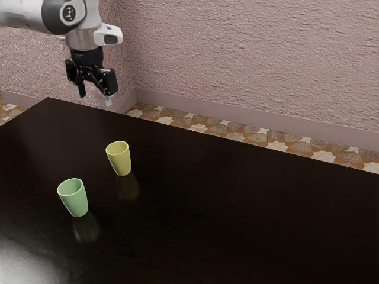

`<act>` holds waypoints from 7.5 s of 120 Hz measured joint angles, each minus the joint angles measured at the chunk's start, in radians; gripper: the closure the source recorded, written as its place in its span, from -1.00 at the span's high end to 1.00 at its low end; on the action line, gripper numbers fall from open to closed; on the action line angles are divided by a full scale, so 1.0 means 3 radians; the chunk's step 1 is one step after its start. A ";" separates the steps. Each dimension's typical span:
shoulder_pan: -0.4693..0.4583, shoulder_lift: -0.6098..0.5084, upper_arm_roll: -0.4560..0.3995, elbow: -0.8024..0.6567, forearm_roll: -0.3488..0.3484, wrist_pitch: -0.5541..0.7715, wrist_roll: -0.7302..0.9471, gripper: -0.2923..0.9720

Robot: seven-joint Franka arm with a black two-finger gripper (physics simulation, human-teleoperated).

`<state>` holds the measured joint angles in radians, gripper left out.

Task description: Place the left cup onto the right cup

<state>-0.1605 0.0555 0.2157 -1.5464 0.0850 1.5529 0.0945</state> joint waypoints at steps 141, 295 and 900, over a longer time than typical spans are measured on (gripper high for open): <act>0.0322 -0.1071 0.0025 -0.2320 -0.0040 0.1141 0.0028 0.54; 0.0473 -0.0352 0.0177 -0.2527 -0.0097 0.1840 0.0121 0.54; 0.0693 0.1778 -0.0306 0.0755 -0.0095 0.0884 0.0309 -0.70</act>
<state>0.0475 0.5889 0.1238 -1.3200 0.0565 1.8180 0.1872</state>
